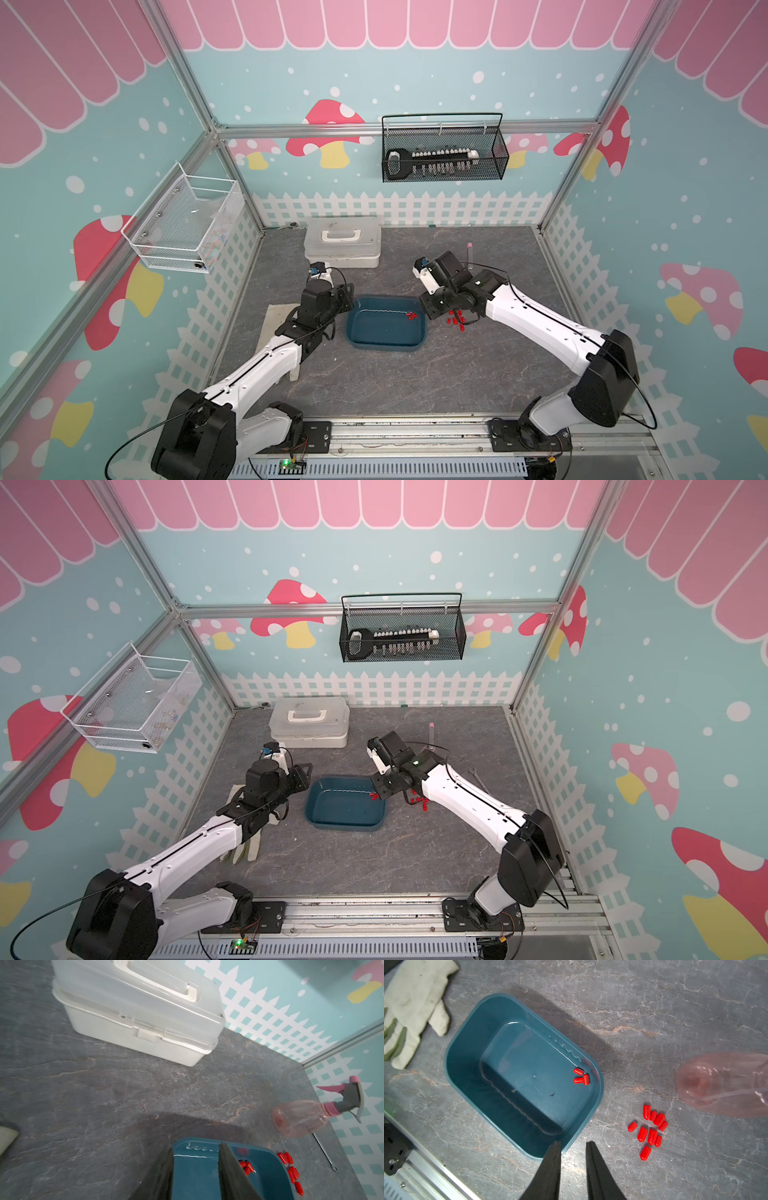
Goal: Take the screw protection sleeves out of the storage box
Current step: Pick up the screw protection sleeve from the storage box.
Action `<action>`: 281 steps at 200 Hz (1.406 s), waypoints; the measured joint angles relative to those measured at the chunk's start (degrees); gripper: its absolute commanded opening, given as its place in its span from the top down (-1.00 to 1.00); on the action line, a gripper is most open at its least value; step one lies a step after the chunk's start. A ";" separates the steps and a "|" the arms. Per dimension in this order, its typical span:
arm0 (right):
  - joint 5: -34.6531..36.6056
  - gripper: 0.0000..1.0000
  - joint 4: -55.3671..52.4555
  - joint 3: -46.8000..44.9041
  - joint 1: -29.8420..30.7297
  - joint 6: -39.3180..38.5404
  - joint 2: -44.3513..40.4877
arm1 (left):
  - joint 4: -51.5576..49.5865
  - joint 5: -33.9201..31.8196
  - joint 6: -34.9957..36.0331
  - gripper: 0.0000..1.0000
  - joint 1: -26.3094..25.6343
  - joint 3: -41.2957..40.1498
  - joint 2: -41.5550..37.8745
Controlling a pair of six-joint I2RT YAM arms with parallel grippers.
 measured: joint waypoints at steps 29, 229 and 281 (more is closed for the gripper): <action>1.97 0.48 -0.50 2.14 1.31 1.22 3.76 | -2.60 5.33 4.00 0.21 -2.84 6.12 5.68; 20.81 0.61 21.22 -44.04 -14.12 2.43 -45.29 | -44.89 11.21 20.11 0.42 -19.43 45.11 41.33; 17.79 0.62 23.54 -44.04 -14.69 2.03 -42.82 | -46.18 6.08 19.47 0.32 -20.39 48.22 42.66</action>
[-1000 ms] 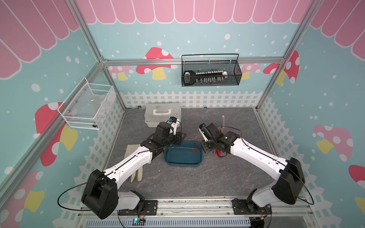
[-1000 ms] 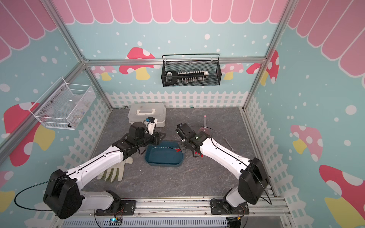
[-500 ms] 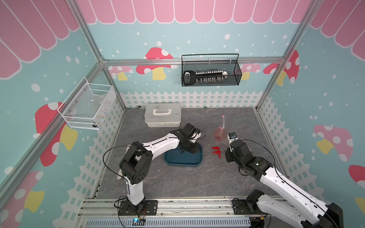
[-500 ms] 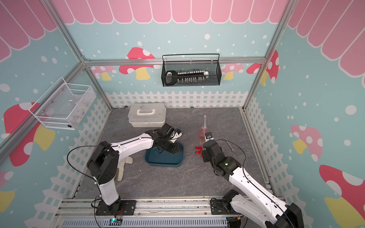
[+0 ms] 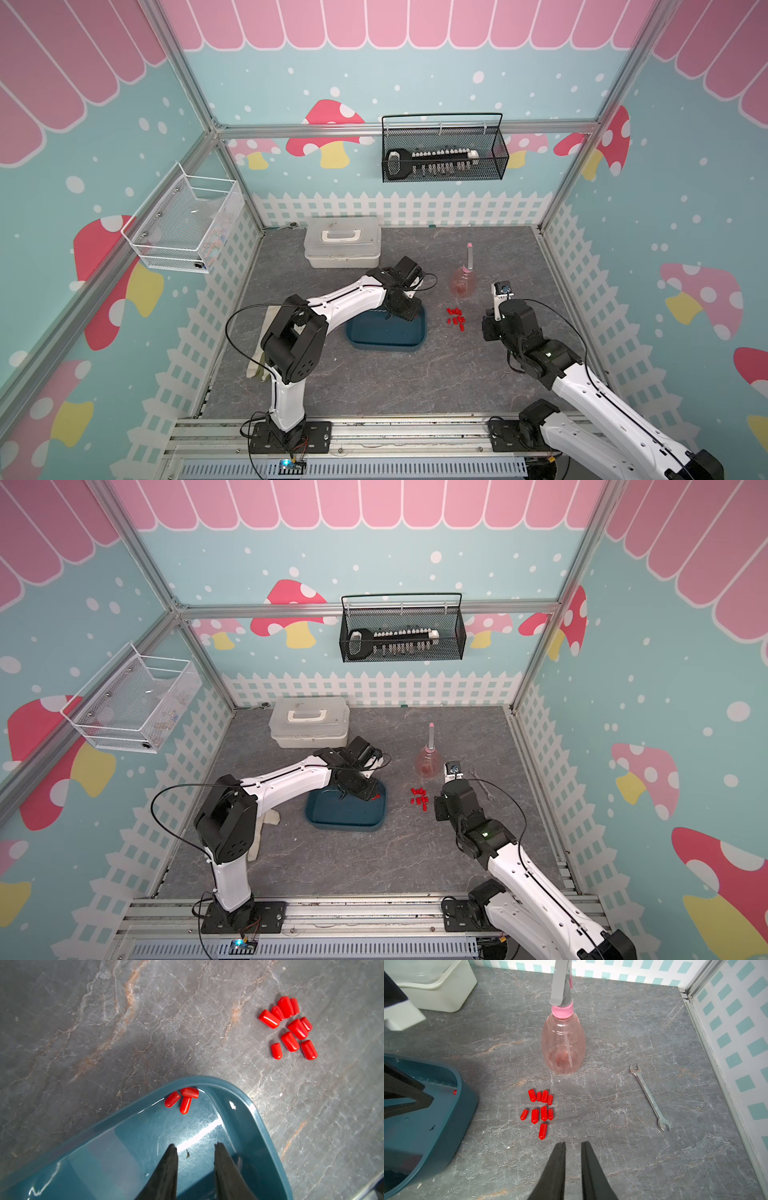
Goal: Take the screw protection sleeves out of the storage box
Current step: Pick up the screw protection sleeve from the storage box.
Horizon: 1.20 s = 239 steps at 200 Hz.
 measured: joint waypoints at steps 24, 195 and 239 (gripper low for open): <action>-1.09 0.62 0.85 -0.07 -0.09 -0.17 0.00 | -0.44 -0.96 -0.46 0.32 -0.44 0.79 1.40; -4.28 0.64 3.10 -0.17 -0.50 -0.87 0.44 | -1.31 -2.32 -1.51 0.45 -1.55 3.96 7.15; -4.63 0.64 3.21 -0.42 -0.61 -0.90 0.44 | -1.46 -2.29 -1.51 0.45 -1.55 5.16 8.90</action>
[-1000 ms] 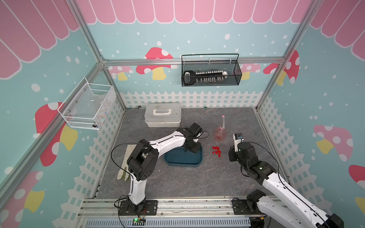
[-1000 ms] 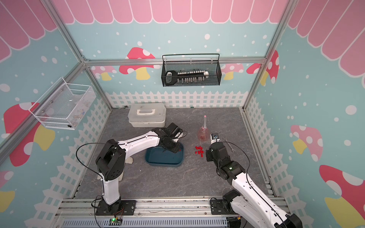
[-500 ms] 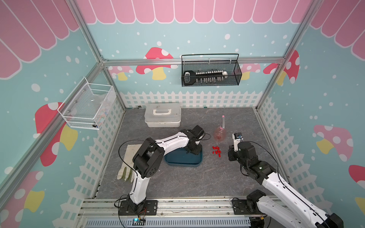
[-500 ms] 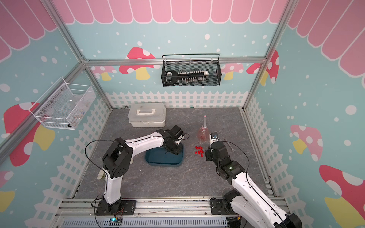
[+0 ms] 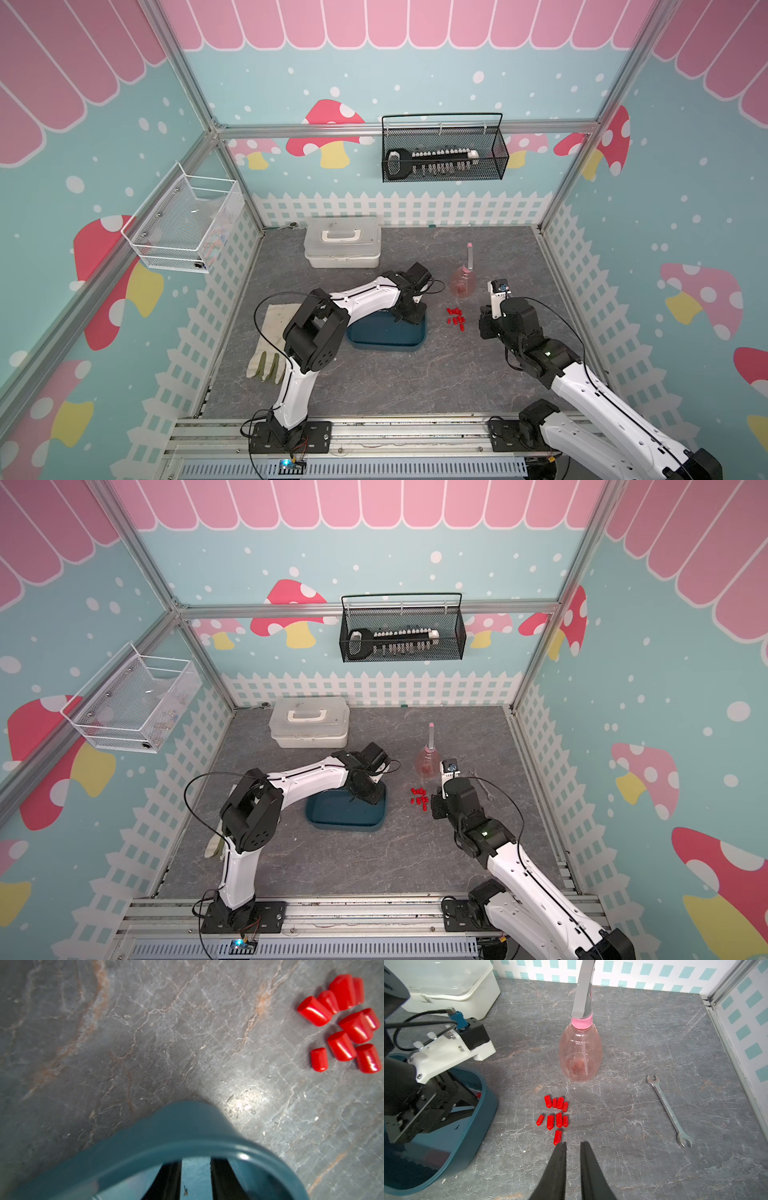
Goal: Take the screw protection sleeves out of the storage box
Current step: Pick up the screw protection sleeve from the storage box.
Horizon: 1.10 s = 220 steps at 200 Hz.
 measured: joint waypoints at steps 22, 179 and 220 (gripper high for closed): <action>-0.13 0.64 0.00 -0.11 -0.02 -0.02 -0.02 | -0.09 -0.02 -0.02 0.45 0.00 0.20 0.66; -0.42 0.64 0.13 -0.13 -0.04 -0.42 0.00 | -0.70 -0.87 -0.07 0.65 0.31 1.38 2.49; -0.57 0.65 0.13 -0.13 -0.04 -0.39 0.00 | -0.87 -1.22 -0.22 0.72 0.33 1.38 2.49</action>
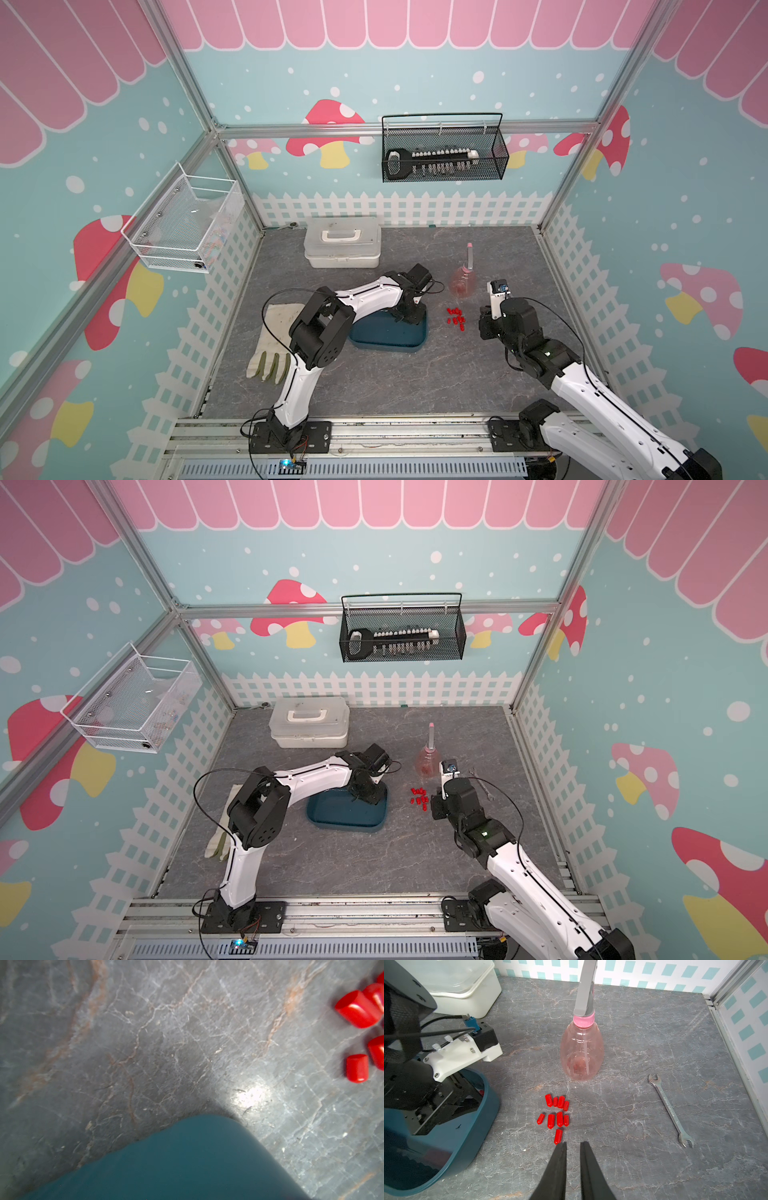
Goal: Take the screw protection sleeves out of the storage box
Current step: Pick up the screw protection sleeve from the storage box, then place the screw protection sleeve at the center of the board.
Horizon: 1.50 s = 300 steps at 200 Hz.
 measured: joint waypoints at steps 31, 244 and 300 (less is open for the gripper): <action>-0.02 0.65 0.00 0.00 0.00 -0.02 0.00 | -0.11 -0.24 -0.02 0.71 0.00 0.00 -0.04; -0.17 0.66 -0.35 -1.75 -0.02 0.31 -2.95 | -5.20 -1.07 -3.67 0.71 -4.02 6.36 -11.65; 1.77 0.65 -3.56 -3.02 -0.11 2.43 -8.83 | -5.60 0.42 -4.79 0.71 -7.63 18.84 -2.73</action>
